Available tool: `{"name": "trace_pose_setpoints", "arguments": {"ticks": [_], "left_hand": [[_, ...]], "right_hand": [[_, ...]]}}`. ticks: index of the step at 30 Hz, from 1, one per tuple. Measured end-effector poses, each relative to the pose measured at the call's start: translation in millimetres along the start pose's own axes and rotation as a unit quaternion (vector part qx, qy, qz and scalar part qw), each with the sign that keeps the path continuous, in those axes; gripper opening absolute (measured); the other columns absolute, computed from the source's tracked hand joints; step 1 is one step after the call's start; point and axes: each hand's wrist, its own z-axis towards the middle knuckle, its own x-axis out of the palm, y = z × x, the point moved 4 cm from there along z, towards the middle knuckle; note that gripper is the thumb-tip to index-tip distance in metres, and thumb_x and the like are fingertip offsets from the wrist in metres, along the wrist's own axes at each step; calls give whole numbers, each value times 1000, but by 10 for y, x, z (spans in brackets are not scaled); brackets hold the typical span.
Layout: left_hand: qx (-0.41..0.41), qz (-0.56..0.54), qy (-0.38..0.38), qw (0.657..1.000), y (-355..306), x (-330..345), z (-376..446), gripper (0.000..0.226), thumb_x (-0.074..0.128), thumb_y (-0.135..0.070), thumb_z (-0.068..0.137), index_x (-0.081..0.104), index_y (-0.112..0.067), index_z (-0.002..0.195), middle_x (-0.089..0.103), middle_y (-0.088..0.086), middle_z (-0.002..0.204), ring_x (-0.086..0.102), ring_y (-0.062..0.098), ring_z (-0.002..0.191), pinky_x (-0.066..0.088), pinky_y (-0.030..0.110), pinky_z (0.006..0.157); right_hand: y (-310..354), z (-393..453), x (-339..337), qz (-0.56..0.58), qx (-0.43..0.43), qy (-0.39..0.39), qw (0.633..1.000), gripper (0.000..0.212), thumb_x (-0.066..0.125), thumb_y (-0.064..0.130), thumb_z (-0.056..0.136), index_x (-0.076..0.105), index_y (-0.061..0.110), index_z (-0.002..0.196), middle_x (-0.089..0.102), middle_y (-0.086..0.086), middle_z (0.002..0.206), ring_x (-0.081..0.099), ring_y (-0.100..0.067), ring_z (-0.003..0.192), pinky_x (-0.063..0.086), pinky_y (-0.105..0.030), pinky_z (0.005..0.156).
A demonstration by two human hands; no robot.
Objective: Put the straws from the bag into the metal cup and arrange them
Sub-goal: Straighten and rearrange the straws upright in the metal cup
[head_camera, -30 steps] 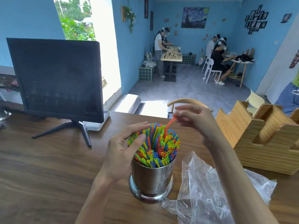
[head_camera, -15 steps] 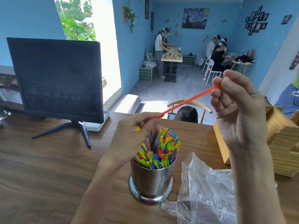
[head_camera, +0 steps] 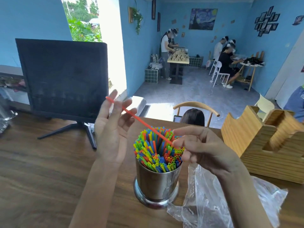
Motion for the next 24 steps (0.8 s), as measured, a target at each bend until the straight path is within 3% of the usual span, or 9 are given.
{"name": "trace_pose_setpoints", "arguments": {"ticks": [3, 5, 8, 12, 15, 16, 18, 21, 24], "left_hand": [[95, 58, -35, 993, -86, -34, -5, 39, 62, -18, 99, 48, -25, 135, 76, 4, 93, 70, 17, 74, 53, 25, 62], [146, 102, -35, 983, -125, -37, -20, 34, 63, -14, 100, 48, -28, 127, 76, 6, 92, 70, 20, 71, 51, 27, 57], [196, 177, 14, 964, -124, 19, -85, 33, 65, -11, 97, 52, -31, 119, 75, 2, 92, 72, 23, 67, 49, 25, 51], [182, 351, 96, 913, 69, -8, -146, 29, 75, -27, 87, 62, -48, 101, 67, -16, 97, 74, 15, 73, 52, 20, 59], [218, 501, 131, 827, 228, -131, -128, 9, 80, -37, 83, 72, -38, 82, 60, -17, 97, 64, 10, 90, 45, 16, 69], [205, 528, 140, 812, 265, -156, -112, 12, 79, -44, 83, 74, -36, 75, 59, -18, 98, 60, 10, 96, 44, 16, 74], [145, 530, 150, 822, 315, -208, -71, 25, 72, -51, 87, 76, -35, 68, 62, -20, 97, 57, 8, 103, 43, 17, 80], [89, 501, 148, 848, 242, -175, -46, 12, 68, -44, 92, 78, -40, 94, 67, -20, 104, 59, 1, 106, 45, 16, 77], [0, 434, 277, 857, 223, -108, -155, 47, 72, -54, 80, 62, -50, 126, 60, -31, 129, 52, -9, 123, 43, 12, 98]], "right_hand": [[17, 40, -106, -88, -14, -48, 995, 41, 89, 33, 67, 81, 15, 104, 77, -15, 88, 63, -11, 43, 37, -14, 32], [33, 75, -200, -96, -30, -102, 990, 30, 81, 29, 71, 81, 16, 98, 73, -12, 81, 52, -8, 36, 28, -13, 32], [9, 99, -253, -126, -29, -136, 982, 28, 75, 33, 76, 80, 18, 98, 70, -8, 78, 45, -9, 40, 27, -14, 38], [-18, 111, -301, -191, -21, -157, 969, 27, 73, 39, 80, 80, 21, 99, 72, -8, 80, 46, -12, 49, 24, -23, 47], [-19, 115, -341, -221, -24, -175, 959, 27, 72, 41, 80, 81, 22, 97, 71, -8, 78, 46, -11, 52, 29, -19, 46], [-22, 121, -354, -238, -26, -185, 953, 24, 72, 40, 82, 81, 23, 97, 71, -6, 76, 47, -9, 53, 32, -18, 47], [-47, 143, -391, -296, -28, -209, 931, 15, 72, 36, 89, 80, 27, 97, 71, 0, 76, 51, -4, 57, 40, -19, 55], [-79, 186, -435, -378, -28, -206, 902, 25, 73, 51, 86, 74, 42, 109, 69, 16, 95, 60, 6, 84, 46, -25, 80], [-107, 181, -399, -425, -4, -48, 904, 73, 76, 66, 74, 45, 56, 140, 54, 34, 133, 49, 14, 123, 45, -21, 97]]}}
